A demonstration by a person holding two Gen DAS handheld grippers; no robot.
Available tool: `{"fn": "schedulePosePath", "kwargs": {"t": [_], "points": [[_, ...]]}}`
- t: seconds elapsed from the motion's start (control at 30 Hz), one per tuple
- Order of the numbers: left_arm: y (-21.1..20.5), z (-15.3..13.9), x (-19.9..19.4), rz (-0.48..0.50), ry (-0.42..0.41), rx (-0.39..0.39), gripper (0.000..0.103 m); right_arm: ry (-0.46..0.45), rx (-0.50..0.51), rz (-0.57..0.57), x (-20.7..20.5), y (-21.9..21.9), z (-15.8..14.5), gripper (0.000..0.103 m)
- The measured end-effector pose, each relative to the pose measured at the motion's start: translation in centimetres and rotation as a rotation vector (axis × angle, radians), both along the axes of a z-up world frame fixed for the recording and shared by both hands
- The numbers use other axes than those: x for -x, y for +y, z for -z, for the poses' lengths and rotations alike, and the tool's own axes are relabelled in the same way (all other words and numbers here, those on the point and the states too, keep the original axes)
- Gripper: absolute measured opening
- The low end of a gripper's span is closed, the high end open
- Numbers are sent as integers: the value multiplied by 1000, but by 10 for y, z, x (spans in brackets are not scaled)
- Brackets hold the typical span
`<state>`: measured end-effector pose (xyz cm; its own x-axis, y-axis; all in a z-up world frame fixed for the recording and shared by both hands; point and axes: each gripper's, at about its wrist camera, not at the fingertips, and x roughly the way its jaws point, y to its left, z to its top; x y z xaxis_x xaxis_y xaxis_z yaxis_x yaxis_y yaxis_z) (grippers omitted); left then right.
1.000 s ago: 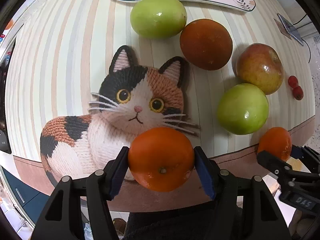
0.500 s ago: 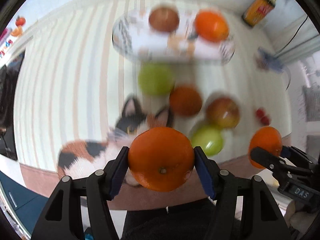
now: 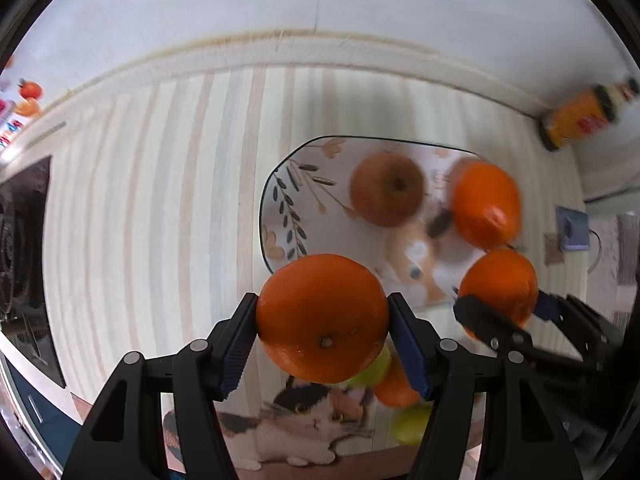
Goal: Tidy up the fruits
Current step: 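Place both tangerines on the floral plate and open both tools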
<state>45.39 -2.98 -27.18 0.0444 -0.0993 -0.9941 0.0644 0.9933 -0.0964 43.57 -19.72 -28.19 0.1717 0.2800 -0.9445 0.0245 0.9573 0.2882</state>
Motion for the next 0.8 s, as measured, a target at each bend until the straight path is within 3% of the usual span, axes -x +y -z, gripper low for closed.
{"fn": "schedulePosePath", "kwargs": {"t": [0.23,0.57,0.6,0.63,0.7,0.8], "points": [[2,51,-38,-50,154,41,62,84,-1,-18,-23,5,41,68],[-12,76,-41,-13,226,14,62,170,-20,-4,-27,-1,70,69],[-14,77,-42,-9,228,7,62,171,-32,-2,-28,-1,71,72],[-17,78,-42,-2,229,-4,62,174,-47,1,-29,-2,71,83],[-19,77,-41,11,230,-14,62,171,-42,4,-29,-3,68,95],[-19,74,-37,9,225,-5,68,163,-5,3,-27,-6,54,95]]}}
